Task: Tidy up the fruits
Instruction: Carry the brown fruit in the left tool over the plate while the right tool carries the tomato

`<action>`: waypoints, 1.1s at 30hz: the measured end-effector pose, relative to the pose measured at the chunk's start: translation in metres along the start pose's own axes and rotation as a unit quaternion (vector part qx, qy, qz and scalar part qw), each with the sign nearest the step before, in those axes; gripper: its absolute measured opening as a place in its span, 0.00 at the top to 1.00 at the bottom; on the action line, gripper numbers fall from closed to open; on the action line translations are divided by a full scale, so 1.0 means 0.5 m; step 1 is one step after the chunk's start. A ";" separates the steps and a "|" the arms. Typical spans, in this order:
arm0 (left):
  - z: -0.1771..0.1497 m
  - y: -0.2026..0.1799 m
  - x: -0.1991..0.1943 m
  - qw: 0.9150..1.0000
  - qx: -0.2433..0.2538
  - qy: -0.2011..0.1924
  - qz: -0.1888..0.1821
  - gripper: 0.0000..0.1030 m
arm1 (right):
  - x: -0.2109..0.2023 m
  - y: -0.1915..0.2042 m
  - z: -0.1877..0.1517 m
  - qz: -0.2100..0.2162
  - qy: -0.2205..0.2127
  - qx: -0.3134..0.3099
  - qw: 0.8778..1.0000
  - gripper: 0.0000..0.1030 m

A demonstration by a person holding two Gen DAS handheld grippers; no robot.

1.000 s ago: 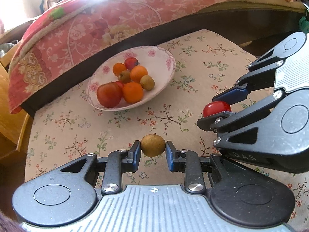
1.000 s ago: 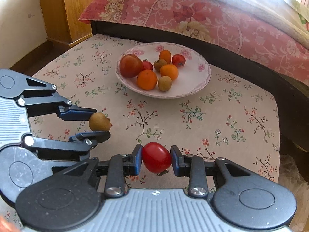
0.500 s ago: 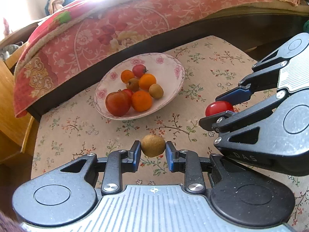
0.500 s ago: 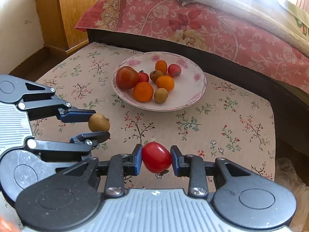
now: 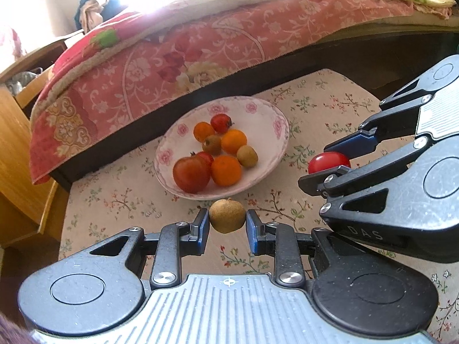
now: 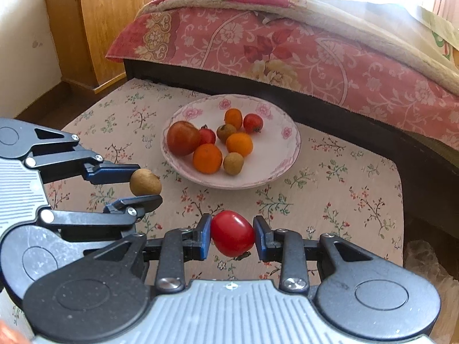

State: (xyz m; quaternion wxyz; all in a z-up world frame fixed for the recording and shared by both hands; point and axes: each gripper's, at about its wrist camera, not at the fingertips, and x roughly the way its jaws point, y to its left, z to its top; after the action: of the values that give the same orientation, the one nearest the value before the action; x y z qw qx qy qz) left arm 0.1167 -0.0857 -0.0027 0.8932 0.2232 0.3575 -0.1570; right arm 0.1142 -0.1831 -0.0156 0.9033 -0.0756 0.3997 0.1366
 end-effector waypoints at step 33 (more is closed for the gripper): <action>0.055 0.026 0.027 0.999 -0.002 -0.029 0.031 0.67 | 0.018 -0.034 0.060 -0.015 -0.029 0.029 0.999 0.66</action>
State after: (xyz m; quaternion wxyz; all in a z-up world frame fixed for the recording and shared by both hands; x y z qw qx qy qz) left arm 0.1477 -0.0906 0.0091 0.9079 0.2279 0.3247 -0.1354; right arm 0.1466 -0.1901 -0.0018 0.9181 -0.0514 0.3763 0.1136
